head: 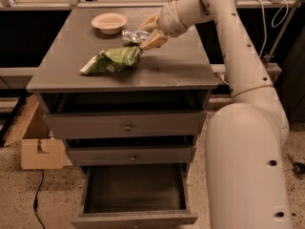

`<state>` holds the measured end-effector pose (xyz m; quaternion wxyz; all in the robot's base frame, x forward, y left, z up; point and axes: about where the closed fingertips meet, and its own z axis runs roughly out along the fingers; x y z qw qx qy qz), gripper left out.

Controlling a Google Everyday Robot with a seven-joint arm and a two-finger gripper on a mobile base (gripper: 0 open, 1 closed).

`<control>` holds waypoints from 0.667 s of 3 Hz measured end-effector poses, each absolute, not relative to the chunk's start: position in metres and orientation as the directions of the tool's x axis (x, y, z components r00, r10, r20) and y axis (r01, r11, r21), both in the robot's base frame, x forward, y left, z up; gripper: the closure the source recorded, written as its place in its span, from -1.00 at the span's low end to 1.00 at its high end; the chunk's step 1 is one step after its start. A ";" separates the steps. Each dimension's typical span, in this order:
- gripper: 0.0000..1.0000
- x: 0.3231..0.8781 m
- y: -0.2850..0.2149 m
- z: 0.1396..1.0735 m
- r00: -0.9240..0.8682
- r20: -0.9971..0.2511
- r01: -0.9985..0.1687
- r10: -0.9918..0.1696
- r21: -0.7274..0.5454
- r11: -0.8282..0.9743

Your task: Pick redbull can from bottom drawer and place on counter

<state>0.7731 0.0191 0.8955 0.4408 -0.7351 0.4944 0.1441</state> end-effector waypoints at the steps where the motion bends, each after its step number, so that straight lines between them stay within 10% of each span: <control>1: -0.77 0.777 0.028 0.890 0.472 -0.657 -0.857 -0.587 -0.498 -0.132; 2: -1.00 0.780 0.035 0.885 0.475 -0.664 -0.860 -0.578 -0.490 -0.144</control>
Offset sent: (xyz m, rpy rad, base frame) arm 0.0181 0.0134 -0.0064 0.0096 0.0285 0.0457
